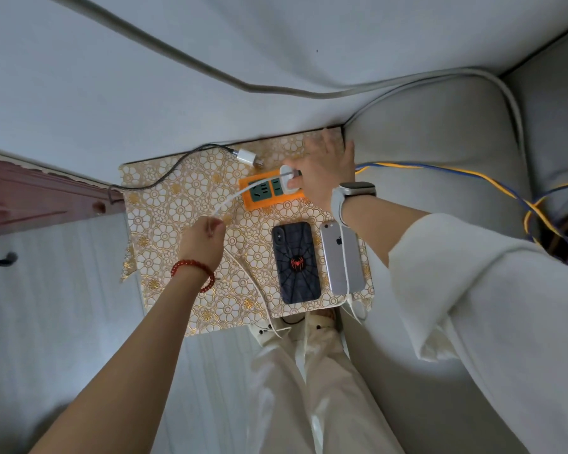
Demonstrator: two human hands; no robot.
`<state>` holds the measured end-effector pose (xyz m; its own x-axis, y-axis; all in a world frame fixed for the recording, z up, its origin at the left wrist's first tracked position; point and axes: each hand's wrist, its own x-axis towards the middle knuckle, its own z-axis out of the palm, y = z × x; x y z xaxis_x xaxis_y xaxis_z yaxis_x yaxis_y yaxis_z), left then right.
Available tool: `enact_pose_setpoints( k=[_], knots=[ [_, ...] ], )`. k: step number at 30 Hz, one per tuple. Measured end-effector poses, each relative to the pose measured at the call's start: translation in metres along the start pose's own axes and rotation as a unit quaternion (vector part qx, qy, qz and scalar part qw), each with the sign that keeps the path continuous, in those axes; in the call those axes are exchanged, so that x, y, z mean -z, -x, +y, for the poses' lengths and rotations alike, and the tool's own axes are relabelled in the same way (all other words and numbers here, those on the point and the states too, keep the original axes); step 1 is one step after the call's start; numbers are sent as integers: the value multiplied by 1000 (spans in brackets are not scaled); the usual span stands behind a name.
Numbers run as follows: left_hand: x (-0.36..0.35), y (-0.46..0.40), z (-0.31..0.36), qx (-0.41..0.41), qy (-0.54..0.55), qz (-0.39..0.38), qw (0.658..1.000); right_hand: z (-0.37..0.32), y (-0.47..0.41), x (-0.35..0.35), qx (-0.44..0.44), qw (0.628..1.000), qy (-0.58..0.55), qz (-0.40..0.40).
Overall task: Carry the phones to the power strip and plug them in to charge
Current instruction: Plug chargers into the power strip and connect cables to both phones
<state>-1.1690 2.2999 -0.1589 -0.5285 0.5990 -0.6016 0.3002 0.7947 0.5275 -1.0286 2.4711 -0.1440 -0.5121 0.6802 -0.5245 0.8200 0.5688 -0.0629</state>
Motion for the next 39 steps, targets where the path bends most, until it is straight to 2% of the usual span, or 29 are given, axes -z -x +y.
enact_pose_setpoints(
  k=[2,5,8,9,11,13,15,17,19,20,21,23,24,27,30,32,34,35,37,39],
  knots=[
    [0,10,-7,15,17,-5,1000,1,6,-4,-8,1000,6,29],
    [4,27,-10,47,135,-39,989,-1,34,-16,43,989,-25,139],
    [9,44,-6,68,255,-65,962,-10,81,-33,143,939,-159,269],
    [10,50,-3,73,297,-69,950,-15,99,-40,151,924,-227,267],
    [12,59,6,84,377,-79,919,-29,133,-53,130,910,-354,173],
    [13,65,16,86,454,-98,881,-38,157,-70,94,887,-453,2],
    [15,68,26,79,521,-92,845,-39,173,-87,75,872,-463,-141],
    [20,69,31,80,597,-52,797,-30,184,-100,67,886,-420,-183],
    [22,70,27,85,655,-4,751,-18,190,-103,37,887,-419,-189],
    [20,73,22,90,651,10,754,-13,190,-102,20,878,-440,-187],
    [15,77,18,93,611,13,786,-9,189,-97,4,862,-474,-182],
    [-2,94,11,77,453,-19,888,-6,182,-78,-36,810,-564,-154],
    [-13,106,8,66,383,-51,920,-6,179,-65,-51,778,-610,-139],
    [-44,141,6,10,294,-172,940,-9,170,-28,-31,705,-701,-102],
    [-65,161,12,-58,227,-211,949,-16,167,-3,-6,673,-735,-79],
    [-63,165,20,-24,283,-184,941,-19,166,3,-8,675,-736,-50],
    [-52,163,24,31,403,-144,903,-19,166,-1,-29,700,-712,-46],
    [-43,159,24,44,472,-122,872,-18,168,-6,-35,720,-689,-73],
    [-22,150,19,52,591,-77,801,-15,179,-23,-11,765,-619,-177],
    [-5,143,12,56,647,-31,759,-13,196,-39,57,809,-519,-271]
  ],
)
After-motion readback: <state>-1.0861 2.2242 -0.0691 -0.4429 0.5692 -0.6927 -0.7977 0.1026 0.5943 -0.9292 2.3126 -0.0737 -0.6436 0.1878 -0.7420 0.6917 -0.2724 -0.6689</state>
